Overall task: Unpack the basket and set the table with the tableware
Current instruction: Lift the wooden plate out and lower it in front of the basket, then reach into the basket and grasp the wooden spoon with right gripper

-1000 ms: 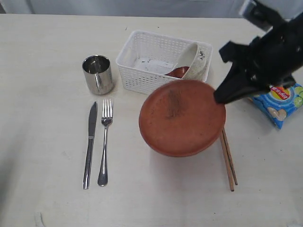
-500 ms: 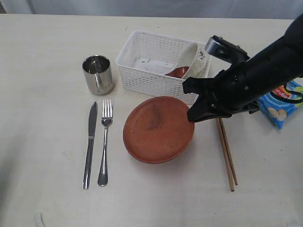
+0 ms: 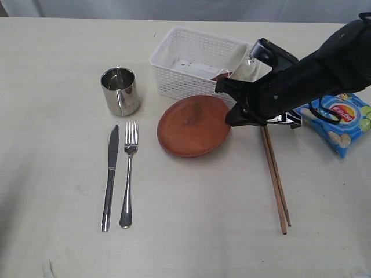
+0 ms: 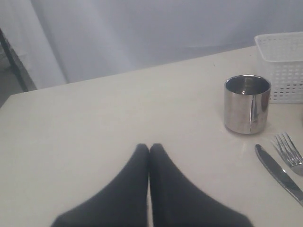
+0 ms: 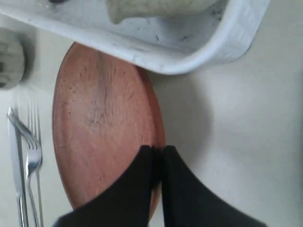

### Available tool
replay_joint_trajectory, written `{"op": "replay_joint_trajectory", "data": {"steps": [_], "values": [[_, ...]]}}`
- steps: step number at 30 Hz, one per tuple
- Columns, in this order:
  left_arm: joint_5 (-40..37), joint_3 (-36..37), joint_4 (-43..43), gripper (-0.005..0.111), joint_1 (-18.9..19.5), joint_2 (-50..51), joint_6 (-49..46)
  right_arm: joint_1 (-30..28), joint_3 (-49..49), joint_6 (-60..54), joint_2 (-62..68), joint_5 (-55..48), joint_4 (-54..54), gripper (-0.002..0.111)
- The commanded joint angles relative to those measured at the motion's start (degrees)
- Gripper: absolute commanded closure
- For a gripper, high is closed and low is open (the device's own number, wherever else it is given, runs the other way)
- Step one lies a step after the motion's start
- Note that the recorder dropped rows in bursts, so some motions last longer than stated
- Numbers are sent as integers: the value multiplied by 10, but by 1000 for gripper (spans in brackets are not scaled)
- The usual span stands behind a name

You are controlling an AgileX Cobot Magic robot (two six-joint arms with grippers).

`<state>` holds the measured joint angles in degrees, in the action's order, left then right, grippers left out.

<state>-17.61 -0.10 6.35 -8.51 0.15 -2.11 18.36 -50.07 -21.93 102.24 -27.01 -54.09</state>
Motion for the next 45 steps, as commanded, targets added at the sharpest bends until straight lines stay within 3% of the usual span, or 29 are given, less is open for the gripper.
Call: {"op": "replay_joint_trajectory", "data": {"steps": [1, 7, 13, 21, 27, 31, 34, 39, 45], "values": [[5, 1, -2, 107, 3, -2, 2, -1, -5, 3, 19, 46, -38, 109], [5, 1, -2, 107, 3, -2, 2, -1, -20, -53, 41, 26, -64, 107], [5, 1, -2, 107, 3, -2, 2, -1, -69, -47, 42, 1, -84, 75], [5, 1, -2, 107, 3, -2, 2, -2, -121, -55, 40, -87, -60, 74], [5, 1, -2, 107, 3, -2, 2, 1, -229, -33, 6, -138, 71, 74], [5, 1, -2, 107, 3, -2, 2, 1, -343, 120, 16, -157, 289, 74], [5, 1, -2, 107, 3, -2, 2, 1, -453, 151, 68, -244, 416, 74], [5, 1, -2, 107, 3, -2, 2, 2, -633, 87, 187, -429, 433, 74], [5, 1, -2, 107, 3, -2, 2, 37, -729, -51, 271, -400, 436, 74]]}}
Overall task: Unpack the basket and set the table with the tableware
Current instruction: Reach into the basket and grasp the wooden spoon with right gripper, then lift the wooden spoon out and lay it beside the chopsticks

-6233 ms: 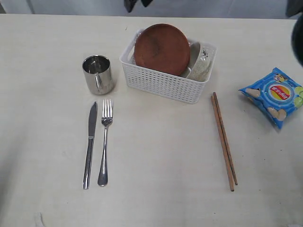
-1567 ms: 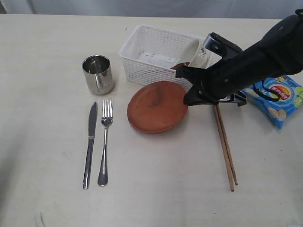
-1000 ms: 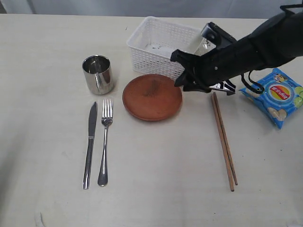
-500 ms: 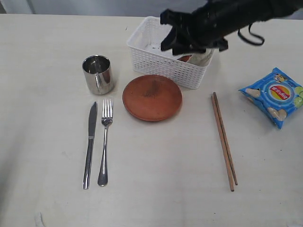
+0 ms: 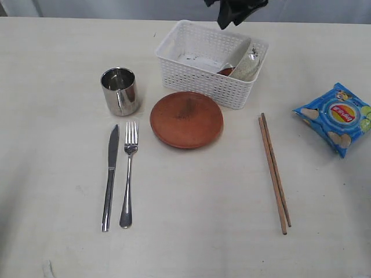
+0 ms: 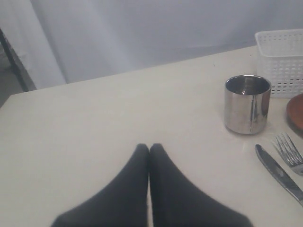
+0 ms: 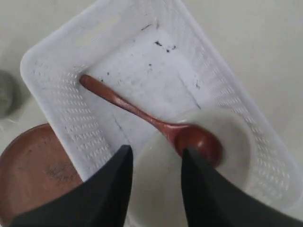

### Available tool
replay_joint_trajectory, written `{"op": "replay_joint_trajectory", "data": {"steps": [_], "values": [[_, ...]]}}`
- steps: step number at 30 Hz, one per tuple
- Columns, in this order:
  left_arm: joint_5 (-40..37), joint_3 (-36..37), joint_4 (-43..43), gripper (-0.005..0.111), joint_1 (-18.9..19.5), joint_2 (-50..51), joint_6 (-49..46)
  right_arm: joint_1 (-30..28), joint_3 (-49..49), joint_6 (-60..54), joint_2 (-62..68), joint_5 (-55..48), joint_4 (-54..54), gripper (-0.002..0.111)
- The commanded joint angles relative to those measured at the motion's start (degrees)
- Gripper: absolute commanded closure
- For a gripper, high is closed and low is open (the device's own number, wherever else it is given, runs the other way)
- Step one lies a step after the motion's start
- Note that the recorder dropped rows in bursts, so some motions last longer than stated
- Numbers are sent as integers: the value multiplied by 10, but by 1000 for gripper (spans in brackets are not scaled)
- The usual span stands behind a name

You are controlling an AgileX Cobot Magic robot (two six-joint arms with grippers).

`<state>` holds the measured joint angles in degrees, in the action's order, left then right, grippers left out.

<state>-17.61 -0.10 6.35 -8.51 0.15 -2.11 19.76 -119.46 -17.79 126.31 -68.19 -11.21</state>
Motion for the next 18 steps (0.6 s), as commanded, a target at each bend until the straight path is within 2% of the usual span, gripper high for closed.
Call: {"op": "replay_joint_trajectory", "data": {"steps": [1, 5, 9, 12, 18], "values": [[5, 1, -2, 107, 3, -2, 2, 32, -37, -122, 39, 27, 16, 74], [5, 1, -2, 107, 3, -2, 2, 69, -37, -186, 68, 47, 67, 74], [5, 1, -2, 107, 3, -2, 2, 90, -37, -184, 108, 42, 112, 73], [5, 1, -2, 107, 3, -2, 2, 90, -37, -158, 127, 31, 134, 56], [5, 1, -2, 107, 3, -2, 2, 90, -37, -118, 157, 19, 127, 55]]}}
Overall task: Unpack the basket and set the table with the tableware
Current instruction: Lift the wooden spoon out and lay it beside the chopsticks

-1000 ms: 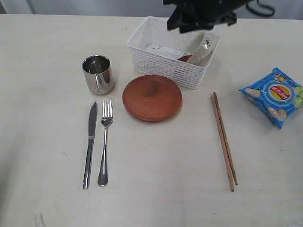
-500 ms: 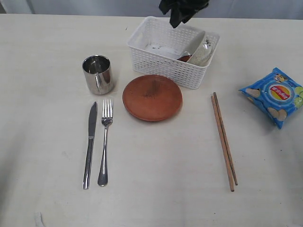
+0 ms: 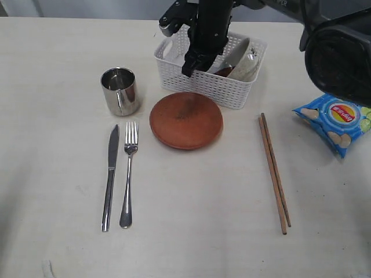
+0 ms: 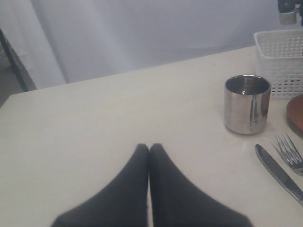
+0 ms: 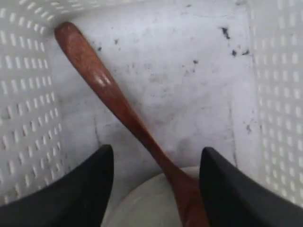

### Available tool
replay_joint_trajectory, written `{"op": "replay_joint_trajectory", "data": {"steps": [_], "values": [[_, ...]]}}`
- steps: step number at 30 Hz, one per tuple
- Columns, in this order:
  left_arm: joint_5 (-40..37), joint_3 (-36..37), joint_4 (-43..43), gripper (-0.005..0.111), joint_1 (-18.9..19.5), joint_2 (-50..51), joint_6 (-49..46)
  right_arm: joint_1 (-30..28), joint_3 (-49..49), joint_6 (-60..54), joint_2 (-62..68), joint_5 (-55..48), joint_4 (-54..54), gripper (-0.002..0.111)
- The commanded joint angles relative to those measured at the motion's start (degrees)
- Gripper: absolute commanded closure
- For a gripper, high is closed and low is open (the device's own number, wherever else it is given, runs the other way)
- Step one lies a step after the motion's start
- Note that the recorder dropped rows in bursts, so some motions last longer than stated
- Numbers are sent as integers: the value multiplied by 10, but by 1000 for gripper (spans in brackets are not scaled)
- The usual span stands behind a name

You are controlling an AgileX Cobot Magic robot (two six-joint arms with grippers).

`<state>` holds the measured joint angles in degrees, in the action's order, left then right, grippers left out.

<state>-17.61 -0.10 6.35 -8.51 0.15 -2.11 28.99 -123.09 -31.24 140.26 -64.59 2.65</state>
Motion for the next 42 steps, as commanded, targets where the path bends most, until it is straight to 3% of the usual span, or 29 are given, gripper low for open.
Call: {"op": "replay_joint_trajectory", "data": {"steps": [1, 7, 10, 14, 23, 30, 42], "values": [[5, 1, -2, 107, 3, -2, 2, -2, -1, 16, 26, -29, -13, 55], [5, 1, -2, 107, 3, -2, 2, -2, -1, 23, 38, -25, -11, 60], [5, 1, -2, 107, 3, -2, 2, -2, -1, 23, 38, -23, 3, 77], [5, 1, -2, 107, 3, -2, 2, -2, -1, 32, 38, -24, 42, 109], [5, 1, -2, 107, 3, -2, 2, -2, -1, 35, 18, -13, 65, 109], [5, 1, -2, 107, 3, -2, 2, -2, -4, 115, -21, 28, 147, 109], [5, 1, -8, 107, 3, -2, 2, -2, -4, 132, -98, 49, 130, 109]]}}
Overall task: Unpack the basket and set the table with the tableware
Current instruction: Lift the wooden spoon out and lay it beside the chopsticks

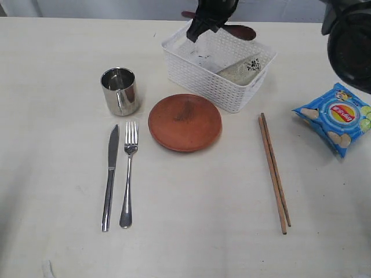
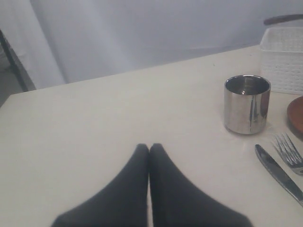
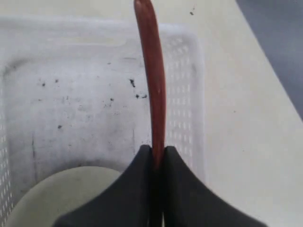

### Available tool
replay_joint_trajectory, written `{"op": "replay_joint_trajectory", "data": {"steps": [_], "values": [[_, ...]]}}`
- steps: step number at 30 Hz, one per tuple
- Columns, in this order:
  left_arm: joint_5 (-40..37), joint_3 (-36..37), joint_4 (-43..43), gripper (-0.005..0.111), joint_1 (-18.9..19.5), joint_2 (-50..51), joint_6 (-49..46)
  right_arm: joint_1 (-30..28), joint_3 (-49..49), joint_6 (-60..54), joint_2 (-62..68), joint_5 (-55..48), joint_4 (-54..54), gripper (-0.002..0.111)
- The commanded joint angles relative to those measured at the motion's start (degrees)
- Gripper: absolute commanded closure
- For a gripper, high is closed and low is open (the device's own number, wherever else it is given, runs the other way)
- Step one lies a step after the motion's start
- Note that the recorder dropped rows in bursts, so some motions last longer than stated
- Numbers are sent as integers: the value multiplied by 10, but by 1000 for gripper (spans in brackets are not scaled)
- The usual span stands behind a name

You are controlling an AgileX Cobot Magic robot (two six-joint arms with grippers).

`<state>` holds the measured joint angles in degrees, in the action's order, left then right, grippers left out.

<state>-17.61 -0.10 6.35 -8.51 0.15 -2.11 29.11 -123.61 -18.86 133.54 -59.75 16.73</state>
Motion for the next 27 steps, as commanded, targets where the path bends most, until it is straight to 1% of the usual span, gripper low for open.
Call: {"op": "replay_joint_trajectory", "data": {"steps": [1, 5, 9, 13, 15, 18, 21, 24, 27], "values": [[5, 1, -8, 107, 3, -2, 2, -4, 1, 9, -37, -2, -16, 109], [5, 1, -8, 107, 3, -2, 2, -4, 1, 11, -69, -32, -33, 109], [5, 1, -8, 107, 3, -2, 2, -12, 1, 33, -105, -84, -40, 109], [5, 1, -8, 107, 3, -2, 2, -51, 16, 48, -139, -102, -95, 109], [5, 1, -6, 107, 3, -2, 2, -80, 43, 52, -165, -102, -135, 109], [5, 1, -6, 107, 3, -2, 2, -120, 104, 64, -215, -102, -167, 109], [5, 1, -6, 107, 3, -2, 2, -144, 193, 67, -269, -102, -182, 109], [5, 1, -6, 107, 3, -2, 2, -157, 299, 77, -328, -102, -184, 109], [5, 1, -6, 107, 3, -2, 2, -158, 424, 81, -395, -102, -218, 109]]}}
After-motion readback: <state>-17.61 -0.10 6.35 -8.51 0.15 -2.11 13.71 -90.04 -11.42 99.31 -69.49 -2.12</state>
